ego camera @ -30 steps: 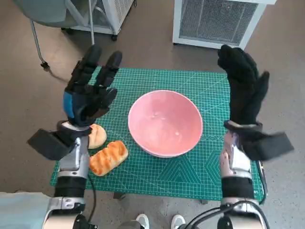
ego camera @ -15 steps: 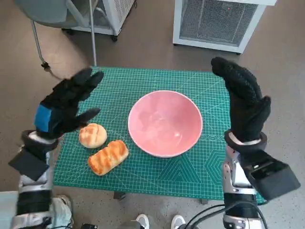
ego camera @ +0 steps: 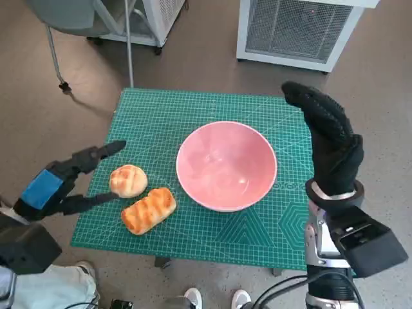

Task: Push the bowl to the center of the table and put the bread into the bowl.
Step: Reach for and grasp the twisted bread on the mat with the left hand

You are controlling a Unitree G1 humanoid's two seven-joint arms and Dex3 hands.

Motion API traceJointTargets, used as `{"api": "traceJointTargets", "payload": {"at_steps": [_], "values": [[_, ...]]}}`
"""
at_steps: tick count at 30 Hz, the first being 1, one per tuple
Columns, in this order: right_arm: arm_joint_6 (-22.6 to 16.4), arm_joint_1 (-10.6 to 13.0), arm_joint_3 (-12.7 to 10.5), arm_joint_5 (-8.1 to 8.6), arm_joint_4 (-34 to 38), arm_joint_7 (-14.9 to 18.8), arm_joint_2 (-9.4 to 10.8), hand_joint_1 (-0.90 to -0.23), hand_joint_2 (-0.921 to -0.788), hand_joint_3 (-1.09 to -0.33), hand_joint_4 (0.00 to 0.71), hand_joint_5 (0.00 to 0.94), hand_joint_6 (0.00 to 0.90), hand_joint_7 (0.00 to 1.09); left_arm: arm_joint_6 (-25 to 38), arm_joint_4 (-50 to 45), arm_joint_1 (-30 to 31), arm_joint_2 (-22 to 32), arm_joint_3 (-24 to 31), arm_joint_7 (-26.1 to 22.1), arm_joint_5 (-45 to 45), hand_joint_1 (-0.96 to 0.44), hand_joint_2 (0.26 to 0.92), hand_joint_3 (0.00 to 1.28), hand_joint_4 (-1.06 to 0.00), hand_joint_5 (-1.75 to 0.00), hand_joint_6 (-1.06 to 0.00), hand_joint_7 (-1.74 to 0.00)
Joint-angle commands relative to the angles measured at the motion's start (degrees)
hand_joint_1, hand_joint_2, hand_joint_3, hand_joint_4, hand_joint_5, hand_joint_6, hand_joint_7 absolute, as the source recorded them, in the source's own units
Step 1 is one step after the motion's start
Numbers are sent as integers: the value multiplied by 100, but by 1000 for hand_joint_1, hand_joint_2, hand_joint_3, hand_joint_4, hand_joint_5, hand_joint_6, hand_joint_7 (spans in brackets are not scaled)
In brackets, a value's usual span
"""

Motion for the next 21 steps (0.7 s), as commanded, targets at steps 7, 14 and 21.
{"api": "traceJointTargets", "payload": {"at_steps": [7,14,21], "values": [[284,214,42,20,-159,-101,61,-509,-921,-772,315,5,-1,694,665,-550,631,20,-327,-26,538,-339,810,0,-304,-14,-425,0],[338,224,67,73,-165,-76,100,-512,-921,-771,314,5,-1,692,790,-515,713,-206,-701,259,1003,-383,810,0,-314,-12,-419,0],[401,232,69,159,-212,-30,117,-501,-921,-774,313,4,-1,691,909,-322,583,-399,-1102,501,1354,-391,810,0,-324,-12,-411,0]]}}
